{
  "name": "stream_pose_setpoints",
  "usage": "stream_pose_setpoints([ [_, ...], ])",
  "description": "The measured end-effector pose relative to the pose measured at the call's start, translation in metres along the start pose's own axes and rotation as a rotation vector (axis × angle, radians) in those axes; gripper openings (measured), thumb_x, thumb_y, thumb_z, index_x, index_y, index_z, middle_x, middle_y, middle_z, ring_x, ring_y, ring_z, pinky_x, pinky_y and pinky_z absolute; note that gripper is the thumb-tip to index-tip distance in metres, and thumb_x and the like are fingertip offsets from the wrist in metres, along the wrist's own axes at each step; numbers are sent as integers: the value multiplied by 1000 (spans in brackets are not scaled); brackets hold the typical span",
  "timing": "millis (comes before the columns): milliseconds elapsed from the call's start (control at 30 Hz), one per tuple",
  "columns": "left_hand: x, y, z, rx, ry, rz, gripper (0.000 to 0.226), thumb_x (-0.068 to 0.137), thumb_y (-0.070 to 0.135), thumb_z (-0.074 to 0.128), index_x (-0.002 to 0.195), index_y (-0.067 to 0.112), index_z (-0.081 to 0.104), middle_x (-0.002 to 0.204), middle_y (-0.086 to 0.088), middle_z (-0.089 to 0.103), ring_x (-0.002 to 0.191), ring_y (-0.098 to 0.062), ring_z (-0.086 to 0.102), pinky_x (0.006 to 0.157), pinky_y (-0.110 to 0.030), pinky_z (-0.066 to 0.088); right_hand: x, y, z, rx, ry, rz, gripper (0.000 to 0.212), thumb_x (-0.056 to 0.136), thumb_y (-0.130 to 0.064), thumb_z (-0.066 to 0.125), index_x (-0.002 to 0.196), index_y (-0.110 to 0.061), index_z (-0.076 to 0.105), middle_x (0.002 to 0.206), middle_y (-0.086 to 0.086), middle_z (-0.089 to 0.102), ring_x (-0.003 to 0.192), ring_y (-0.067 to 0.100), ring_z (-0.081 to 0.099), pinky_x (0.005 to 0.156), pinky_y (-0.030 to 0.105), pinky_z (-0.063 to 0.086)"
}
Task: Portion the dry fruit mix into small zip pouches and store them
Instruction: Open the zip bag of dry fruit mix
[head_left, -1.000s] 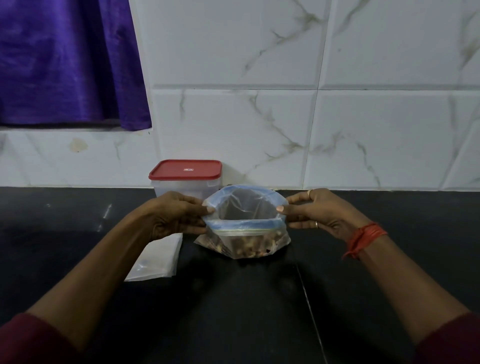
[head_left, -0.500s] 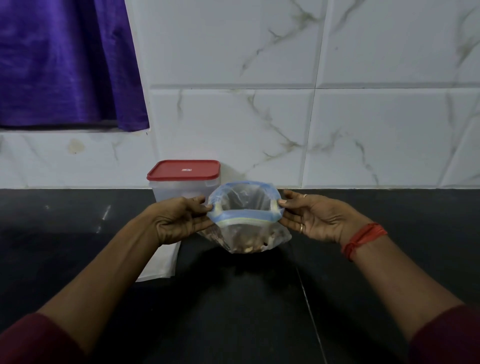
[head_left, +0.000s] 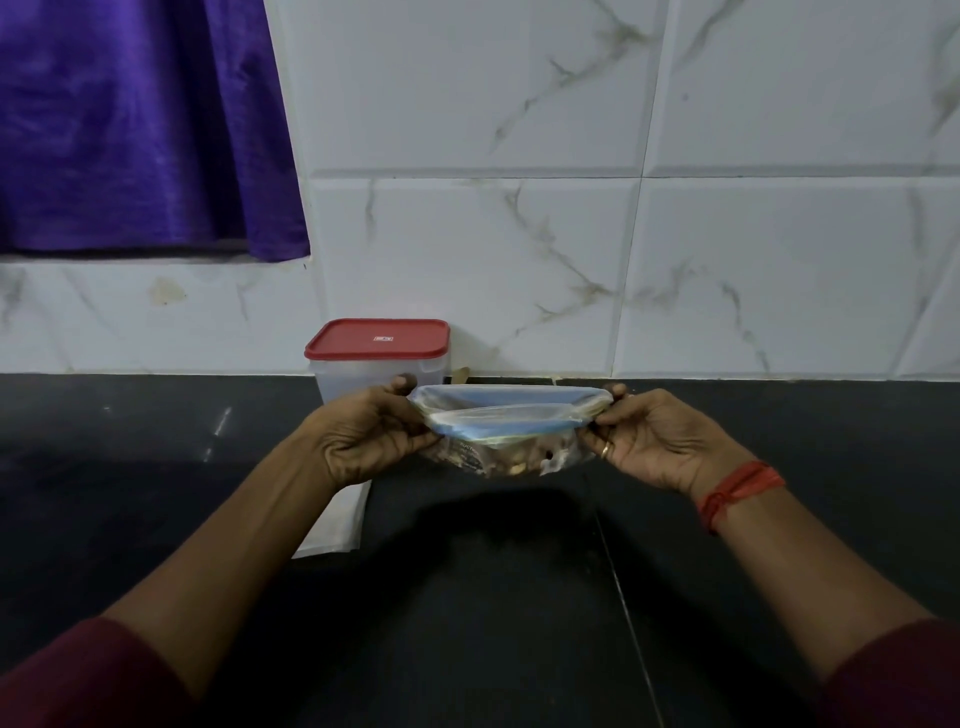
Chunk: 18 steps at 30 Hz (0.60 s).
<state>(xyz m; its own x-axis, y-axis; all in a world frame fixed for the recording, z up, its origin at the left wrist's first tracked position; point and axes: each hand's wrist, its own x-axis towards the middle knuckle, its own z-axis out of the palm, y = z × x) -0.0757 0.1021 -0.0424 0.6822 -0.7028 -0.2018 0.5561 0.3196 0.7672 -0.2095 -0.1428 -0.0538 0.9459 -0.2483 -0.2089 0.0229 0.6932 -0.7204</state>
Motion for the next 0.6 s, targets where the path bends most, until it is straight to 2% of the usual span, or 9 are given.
stream_pose_setpoints([
  [67,2,-6,4,-24,15,53,45,85,-25,28,90,12,51,108,-23,62,103,-38,62,70,-46,62,3,6,2,-12,-10,-13,45,85,22,31,70,-19,44,71,6,64,76,21,69,65,30,62],
  [133,4,-10,6,59,39,102,46,86,-24,26,96,9,55,105,-19,64,96,-31,63,73,-40,63,5,11,4,-70,12,-26,44,86,22,33,74,-19,45,73,6,67,76,20,70,64,31,62],
  [200,2,-9,7,197,63,99,41,88,-20,32,98,6,61,99,-15,67,90,-26,63,78,-37,60,6,11,5,-187,69,-42,42,87,21,38,81,-19,46,77,7,66,73,20,70,60,32,62],
  [333,2,2,-2,483,115,34,23,93,-10,53,107,5,62,104,-16,68,89,-27,69,69,-37,64,3,4,10,-442,155,-95,34,89,17,55,101,-14,47,85,12,66,71,22,68,59,36,63],
  [400,3,5,-6,733,189,-14,20,92,-1,63,112,1,63,102,-19,72,85,-27,74,70,-42,64,1,2,11,-634,188,-74,27,89,4,67,104,-11,51,88,15,69,72,23,70,59,35,63],
  [467,0,7,-7,957,232,-80,21,93,13,67,109,-1,66,88,-18,76,73,-23,75,64,-37,64,-4,1,13,-812,183,3,18,90,-15,72,102,-7,61,84,14,74,71,22,73,58,32,62],
  [533,-3,9,-6,1011,221,-151,28,94,20,67,107,-4,67,86,-19,76,68,-23,74,59,-32,63,-6,0,13,-850,149,86,30,90,-27,72,104,-1,67,86,16,76,72,21,75,57,30,62],
  [600,-4,9,-4,968,188,-199,30,92,17,68,110,-7,66,90,-22,76,68,-23,75,60,-32,63,-7,3,14,-848,125,111,33,88,-29,72,103,1,68,89,17,77,71,19,76,58,28,62],
])
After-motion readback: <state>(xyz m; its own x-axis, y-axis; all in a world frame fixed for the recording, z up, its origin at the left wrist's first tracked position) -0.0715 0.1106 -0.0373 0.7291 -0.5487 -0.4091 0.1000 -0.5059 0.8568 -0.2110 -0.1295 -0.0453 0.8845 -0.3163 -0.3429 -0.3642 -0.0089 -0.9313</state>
